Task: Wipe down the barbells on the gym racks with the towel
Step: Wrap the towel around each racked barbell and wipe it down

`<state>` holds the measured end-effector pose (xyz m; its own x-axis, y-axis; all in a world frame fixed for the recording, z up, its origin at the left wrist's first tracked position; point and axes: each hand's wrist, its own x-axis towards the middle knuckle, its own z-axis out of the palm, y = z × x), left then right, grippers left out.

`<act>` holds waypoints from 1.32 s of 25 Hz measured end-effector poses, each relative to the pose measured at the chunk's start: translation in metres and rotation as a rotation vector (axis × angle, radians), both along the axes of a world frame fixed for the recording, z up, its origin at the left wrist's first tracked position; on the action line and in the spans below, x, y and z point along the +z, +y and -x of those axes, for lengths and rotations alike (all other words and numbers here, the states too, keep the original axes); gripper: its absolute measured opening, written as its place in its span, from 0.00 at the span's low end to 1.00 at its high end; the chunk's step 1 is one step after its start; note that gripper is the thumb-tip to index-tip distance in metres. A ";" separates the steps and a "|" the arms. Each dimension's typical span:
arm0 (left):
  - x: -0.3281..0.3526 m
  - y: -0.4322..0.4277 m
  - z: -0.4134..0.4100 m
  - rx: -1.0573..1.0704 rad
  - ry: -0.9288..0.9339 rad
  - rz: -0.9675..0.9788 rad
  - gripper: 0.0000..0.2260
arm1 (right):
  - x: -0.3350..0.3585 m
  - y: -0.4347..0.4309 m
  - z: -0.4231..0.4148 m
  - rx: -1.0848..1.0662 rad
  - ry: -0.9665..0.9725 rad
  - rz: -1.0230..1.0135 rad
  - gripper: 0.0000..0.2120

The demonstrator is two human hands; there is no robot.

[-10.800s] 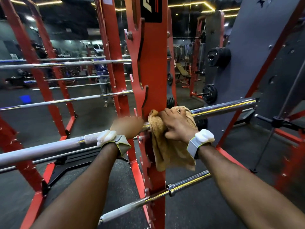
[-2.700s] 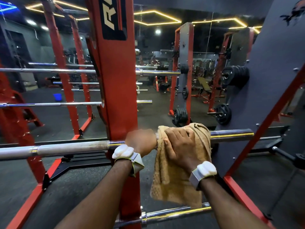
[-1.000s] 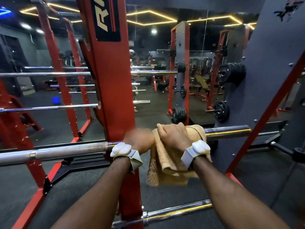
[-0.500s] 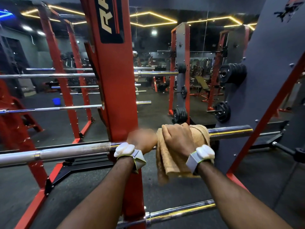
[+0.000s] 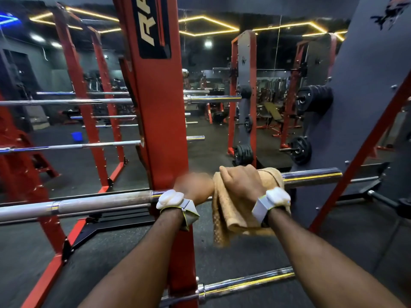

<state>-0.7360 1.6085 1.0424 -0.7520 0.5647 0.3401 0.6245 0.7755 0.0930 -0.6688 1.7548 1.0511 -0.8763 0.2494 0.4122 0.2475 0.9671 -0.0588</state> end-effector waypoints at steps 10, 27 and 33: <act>0.002 0.000 0.001 -0.011 -0.040 -0.001 0.16 | 0.010 0.015 0.003 -0.003 -0.138 0.044 0.25; 0.008 0.001 -0.005 0.007 -0.061 0.036 0.15 | -0.051 -0.006 -0.019 0.086 0.421 -0.159 0.15; -0.004 -0.009 -0.002 -0.062 0.062 -0.039 0.15 | -0.042 0.053 -0.038 0.131 0.400 -0.245 0.18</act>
